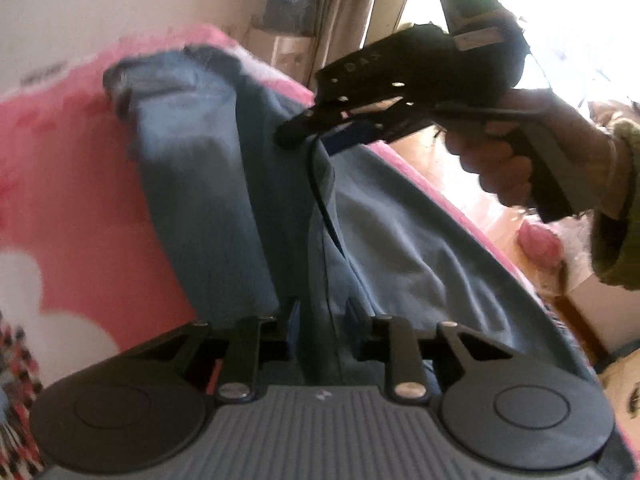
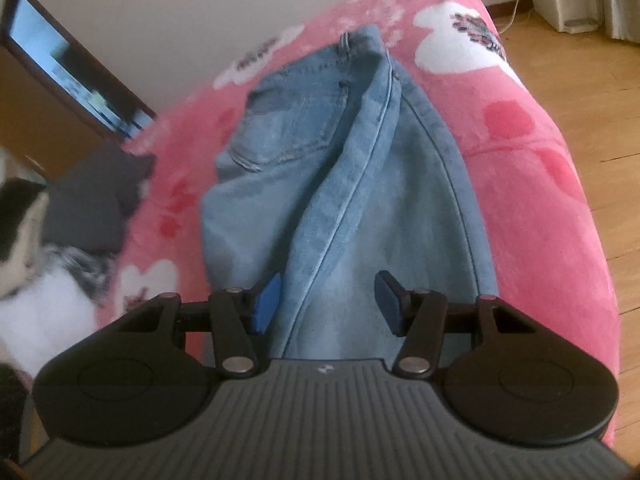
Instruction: Fold clothes
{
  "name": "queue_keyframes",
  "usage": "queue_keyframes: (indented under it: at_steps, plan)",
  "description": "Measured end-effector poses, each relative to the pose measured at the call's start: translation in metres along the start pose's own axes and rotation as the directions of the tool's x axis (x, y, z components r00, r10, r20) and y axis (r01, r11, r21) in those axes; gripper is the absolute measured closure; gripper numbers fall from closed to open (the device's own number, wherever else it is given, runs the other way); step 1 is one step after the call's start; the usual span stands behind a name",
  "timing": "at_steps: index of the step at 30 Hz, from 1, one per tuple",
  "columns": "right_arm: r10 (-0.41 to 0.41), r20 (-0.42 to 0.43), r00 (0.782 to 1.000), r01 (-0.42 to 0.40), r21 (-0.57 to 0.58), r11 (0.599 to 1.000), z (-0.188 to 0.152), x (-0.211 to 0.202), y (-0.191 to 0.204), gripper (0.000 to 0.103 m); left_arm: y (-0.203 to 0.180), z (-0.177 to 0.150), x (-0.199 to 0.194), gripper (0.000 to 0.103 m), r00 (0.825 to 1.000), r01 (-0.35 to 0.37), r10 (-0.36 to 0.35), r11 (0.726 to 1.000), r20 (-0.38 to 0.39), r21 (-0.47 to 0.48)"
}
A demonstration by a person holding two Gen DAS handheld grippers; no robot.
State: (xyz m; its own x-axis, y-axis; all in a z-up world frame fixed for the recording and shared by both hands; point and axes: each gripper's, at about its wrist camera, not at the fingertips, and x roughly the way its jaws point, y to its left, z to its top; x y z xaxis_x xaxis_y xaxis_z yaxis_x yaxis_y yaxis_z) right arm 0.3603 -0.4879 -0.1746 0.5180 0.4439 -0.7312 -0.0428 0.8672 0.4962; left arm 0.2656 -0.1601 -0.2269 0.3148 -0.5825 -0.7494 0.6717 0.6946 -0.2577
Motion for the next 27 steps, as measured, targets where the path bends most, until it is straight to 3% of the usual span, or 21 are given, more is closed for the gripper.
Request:
queue_keyframes:
  at_steps: [1, 6, 14, 16, 18, 27]
  plan:
    - [-0.007, -0.009, 1.000, 0.007, 0.005, 1.000, 0.000, 0.005, 0.000, 0.056, 0.000, -0.003, -0.003, 0.079, 1.000, 0.012, -0.012, 1.000, -0.007, 0.004]
    - [-0.024, 0.003, 1.000, 0.024, 0.008, 1.000, -0.005, 0.015, 0.002, 0.086, -0.003, -0.017, -0.012, 0.079, 1.000, 0.006, -0.005, 0.999, -0.027, 0.042]
    - [-0.026, 0.019, 0.999, 0.025, 0.053, 0.998, -0.009, 0.015, -0.004, 0.089, -0.012, -0.020, -0.005, 0.080, 0.998, 0.027, -0.024, 0.998, -0.054, 0.058]
    - [-0.034, 0.034, 0.999, 0.033, 0.035, 0.999, -0.010, 0.014, -0.003, 0.092, -0.014, -0.021, -0.004, 0.096, 0.999, 0.019, -0.015, 0.997, -0.049, 0.069]
    - [-0.039, 0.052, 0.998, 0.038, 0.020, 0.999, -0.012, 0.011, -0.001, 0.096, -0.014, -0.022, -0.005, 0.100, 0.999, 0.019, -0.016, 0.998, -0.042, 0.058]
    - [-0.046, 0.138, 0.989, 0.040, 0.046, 0.998, -0.011, -0.018, -0.003, 0.098, -0.023, -0.003, -0.021, 0.100, 0.987, 0.162, -0.161, 0.985, 0.008, -0.057]
